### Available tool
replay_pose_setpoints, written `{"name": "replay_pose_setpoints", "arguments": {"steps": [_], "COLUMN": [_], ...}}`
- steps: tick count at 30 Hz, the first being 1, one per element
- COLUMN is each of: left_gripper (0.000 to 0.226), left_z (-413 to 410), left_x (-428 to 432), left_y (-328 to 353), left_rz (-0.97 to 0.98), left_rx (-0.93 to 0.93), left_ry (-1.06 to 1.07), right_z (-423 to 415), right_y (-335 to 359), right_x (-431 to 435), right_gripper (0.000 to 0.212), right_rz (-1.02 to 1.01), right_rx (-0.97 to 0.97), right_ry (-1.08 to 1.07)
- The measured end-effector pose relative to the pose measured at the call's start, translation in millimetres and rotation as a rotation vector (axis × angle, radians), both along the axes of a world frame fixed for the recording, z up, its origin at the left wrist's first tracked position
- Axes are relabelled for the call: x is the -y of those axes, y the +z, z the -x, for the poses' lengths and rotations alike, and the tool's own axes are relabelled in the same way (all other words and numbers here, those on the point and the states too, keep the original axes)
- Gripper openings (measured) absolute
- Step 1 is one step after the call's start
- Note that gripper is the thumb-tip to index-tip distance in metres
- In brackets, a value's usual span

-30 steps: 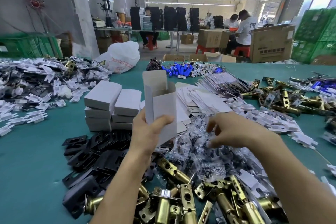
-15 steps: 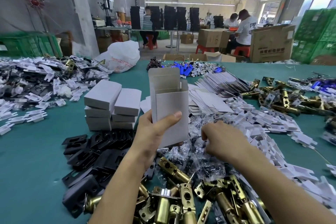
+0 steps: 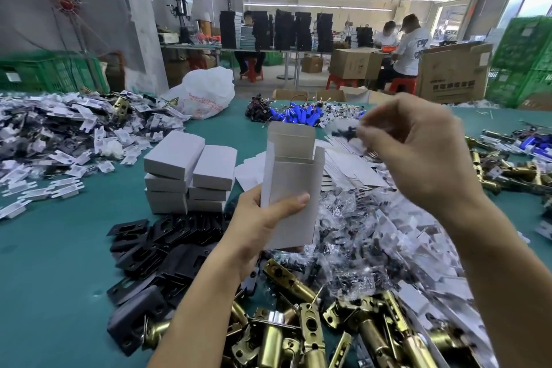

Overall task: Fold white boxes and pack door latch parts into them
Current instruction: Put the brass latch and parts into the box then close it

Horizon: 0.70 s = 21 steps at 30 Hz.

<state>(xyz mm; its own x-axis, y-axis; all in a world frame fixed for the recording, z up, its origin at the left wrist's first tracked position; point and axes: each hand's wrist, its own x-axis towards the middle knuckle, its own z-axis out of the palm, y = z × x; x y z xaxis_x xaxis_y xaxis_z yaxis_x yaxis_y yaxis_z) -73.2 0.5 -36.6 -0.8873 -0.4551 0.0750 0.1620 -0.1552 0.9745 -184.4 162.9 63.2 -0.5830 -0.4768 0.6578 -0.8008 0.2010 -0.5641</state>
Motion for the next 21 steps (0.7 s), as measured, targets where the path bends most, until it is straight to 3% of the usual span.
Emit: {"name": "replay_pose_setpoints", "arguments": {"steps": [5, 10, 15, 20, 21], "left_gripper": [0.039, 0.035, 0.031, 0.032, 0.032], "left_z": [-1, -2, -2, -1, -1], "left_x": [-3, -4, -3, -4, -4], "left_y": [0, 0, 1, 0, 0], "left_rz": [0.103, 0.086, 0.067, 0.082, 0.087], "left_rx": [0.016, -0.026, -0.059, -0.06, -0.063], "left_ry": [-0.099, -0.136, -0.157, -0.114, -0.114], "right_z": [-15, -15, -22, -29, -28], "right_y": [11, 8, 6, 2, 0], "right_x": [15, 30, 42, 38, 35], "right_gripper": [0.018, 0.024, 0.014, 0.074, 0.075], "right_rz": [-0.203, -0.299, -0.344, -0.675, -0.683], "right_rx": [-0.112, 0.009, 0.038, -0.126, -0.132], "right_ry": [0.15, 0.305, 0.355, 0.263, 0.258]}}
